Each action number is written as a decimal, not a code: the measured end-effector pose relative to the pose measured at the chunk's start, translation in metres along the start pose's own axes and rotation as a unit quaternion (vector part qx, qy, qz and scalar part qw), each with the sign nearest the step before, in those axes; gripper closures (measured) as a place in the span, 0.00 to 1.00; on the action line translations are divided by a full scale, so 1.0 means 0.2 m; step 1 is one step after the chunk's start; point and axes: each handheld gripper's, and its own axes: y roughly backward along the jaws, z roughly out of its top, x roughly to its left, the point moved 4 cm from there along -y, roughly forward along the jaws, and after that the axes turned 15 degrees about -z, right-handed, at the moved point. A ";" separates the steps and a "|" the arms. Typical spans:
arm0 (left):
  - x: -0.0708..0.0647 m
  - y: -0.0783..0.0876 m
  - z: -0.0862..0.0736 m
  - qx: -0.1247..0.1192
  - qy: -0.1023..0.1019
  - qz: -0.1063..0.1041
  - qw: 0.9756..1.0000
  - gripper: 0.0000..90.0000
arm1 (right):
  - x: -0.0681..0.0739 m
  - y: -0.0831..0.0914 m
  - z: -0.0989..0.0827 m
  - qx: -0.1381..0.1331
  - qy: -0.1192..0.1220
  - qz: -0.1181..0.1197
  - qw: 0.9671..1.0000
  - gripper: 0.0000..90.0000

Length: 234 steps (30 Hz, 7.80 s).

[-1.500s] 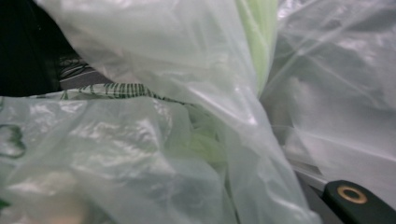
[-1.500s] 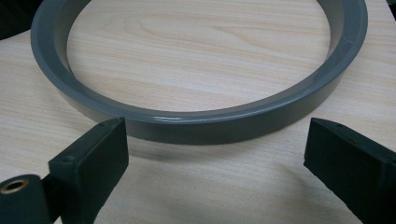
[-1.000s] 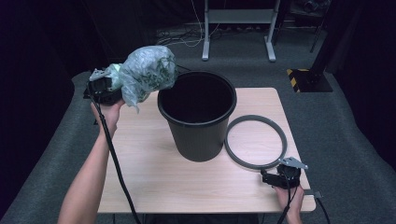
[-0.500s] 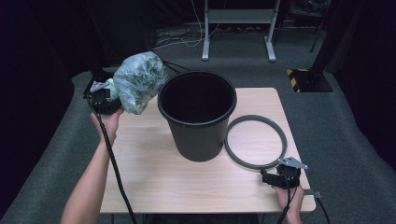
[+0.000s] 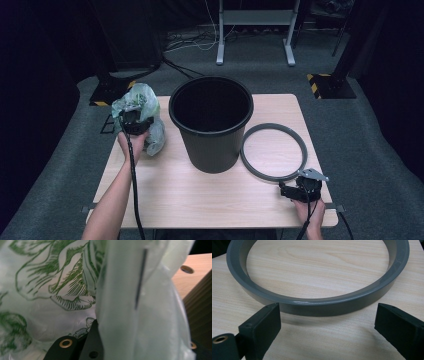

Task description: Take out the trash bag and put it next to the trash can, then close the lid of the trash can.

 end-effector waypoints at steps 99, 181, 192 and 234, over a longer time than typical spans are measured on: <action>-0.30 0.20 -0.81 0.127 -0.061 -0.026 0.990 0.00 | 0.02 -0.03 -0.01 0.034 0.021 -0.009 0.999 0.04; -0.28 0.15 -0.87 0.121 -0.062 -0.020 0.991 0.02 | -0.31 -0.47 0.37 0.061 -0.034 -0.059 0.996 0.77; -0.28 0.15 -0.87 0.123 -0.064 -0.020 0.990 0.02 | -0.33 -0.48 0.39 0.073 -0.054 -0.059 0.994 0.87; -0.28 0.15 -0.87 0.121 -0.067 -0.021 0.990 0.05 | -0.49 -0.33 0.48 0.057 -0.151 -0.021 0.987 0.88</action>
